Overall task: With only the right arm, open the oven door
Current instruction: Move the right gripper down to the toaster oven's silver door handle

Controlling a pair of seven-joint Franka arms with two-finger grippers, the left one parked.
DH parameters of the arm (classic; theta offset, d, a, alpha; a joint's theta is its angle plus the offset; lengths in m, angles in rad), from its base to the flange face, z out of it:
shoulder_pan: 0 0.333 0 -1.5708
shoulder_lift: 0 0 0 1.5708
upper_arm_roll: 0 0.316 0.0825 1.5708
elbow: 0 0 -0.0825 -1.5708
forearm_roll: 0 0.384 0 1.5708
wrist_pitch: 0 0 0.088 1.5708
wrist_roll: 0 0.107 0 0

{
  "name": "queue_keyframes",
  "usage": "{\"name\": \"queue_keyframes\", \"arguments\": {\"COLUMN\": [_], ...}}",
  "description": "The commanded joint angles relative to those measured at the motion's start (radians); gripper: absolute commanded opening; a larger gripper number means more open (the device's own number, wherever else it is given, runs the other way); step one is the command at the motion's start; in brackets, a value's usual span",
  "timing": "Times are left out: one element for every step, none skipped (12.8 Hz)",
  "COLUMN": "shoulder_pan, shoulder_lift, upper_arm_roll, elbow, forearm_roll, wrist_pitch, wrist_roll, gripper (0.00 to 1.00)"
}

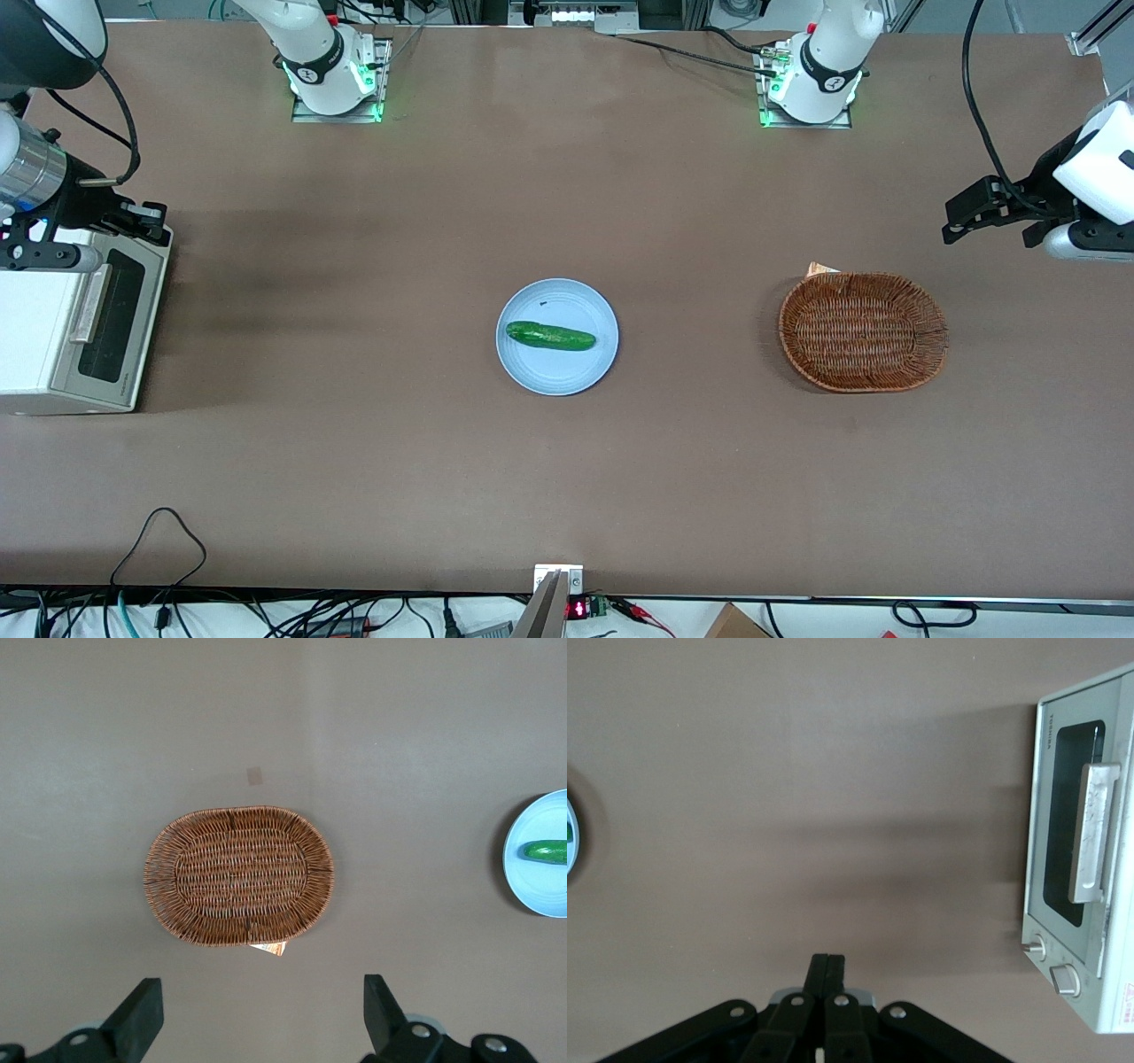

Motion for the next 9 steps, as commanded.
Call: {"name": "queue_keyframes", "arguments": {"shoulder_pan": [-0.001, 0.002, 0.013, 0.017, 0.016, 0.017, 0.016, 0.011, 0.011], "shoulder_lift": [0.008, 0.009, 0.02, 0.022, 0.023, 0.037, 0.054, 0.081, 0.113], "upper_arm_roll": [0.0, 0.003, 0.005, 0.005, 0.003, 0.003, 0.003, 0.003, 0.003], "elbow": [0.036, 0.044, 0.045, 0.047, 0.047, 0.045, 0.042, 0.039, 0.039], "forearm_roll": [-0.023, -0.079, -0.156, -0.19, -0.222, -0.274, -0.326, -0.389, -0.47], "wrist_pitch": [-0.062, -0.093, -0.116, -0.125, -0.151, -0.159, -0.165, -0.164, -0.153], "wrist_roll": [-0.004, -0.004, -0.003, -0.002, 0.002, 0.019, 0.037, 0.043, 0.047], "gripper": [0.01, 0.01, 0.01, 0.01, 0.01, 0.01, 0.01, 0.01, 0.01]}}
